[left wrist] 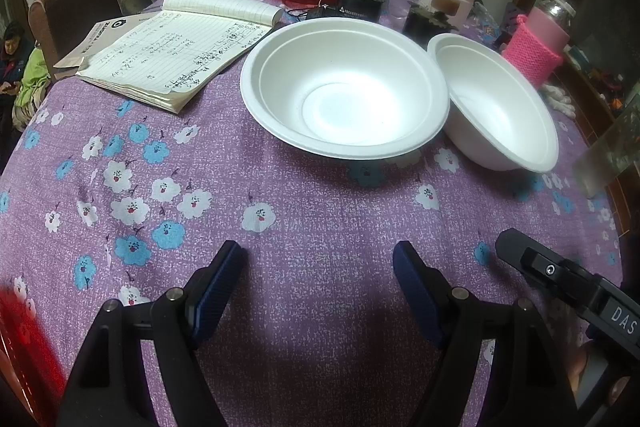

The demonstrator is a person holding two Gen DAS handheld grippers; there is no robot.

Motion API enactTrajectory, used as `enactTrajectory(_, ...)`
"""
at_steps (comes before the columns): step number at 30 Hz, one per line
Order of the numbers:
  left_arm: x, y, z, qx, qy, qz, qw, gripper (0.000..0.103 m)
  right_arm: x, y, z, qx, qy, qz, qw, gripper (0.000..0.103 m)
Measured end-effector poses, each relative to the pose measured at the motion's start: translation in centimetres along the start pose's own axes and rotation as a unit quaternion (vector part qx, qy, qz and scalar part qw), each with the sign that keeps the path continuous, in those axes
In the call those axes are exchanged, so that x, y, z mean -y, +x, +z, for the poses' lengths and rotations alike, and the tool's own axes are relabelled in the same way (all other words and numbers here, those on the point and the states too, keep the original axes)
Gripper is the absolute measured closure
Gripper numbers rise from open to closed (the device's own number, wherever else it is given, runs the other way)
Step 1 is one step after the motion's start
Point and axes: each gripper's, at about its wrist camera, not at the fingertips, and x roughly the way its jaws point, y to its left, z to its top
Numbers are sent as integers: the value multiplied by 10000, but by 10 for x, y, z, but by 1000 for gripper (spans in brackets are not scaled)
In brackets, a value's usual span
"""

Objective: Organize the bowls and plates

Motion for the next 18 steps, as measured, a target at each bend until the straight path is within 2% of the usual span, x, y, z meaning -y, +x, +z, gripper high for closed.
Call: enactTrajectory(18,0,-1,-1,1,21,-12,10000,25,0,0,0,-1,0,2,10000,58)
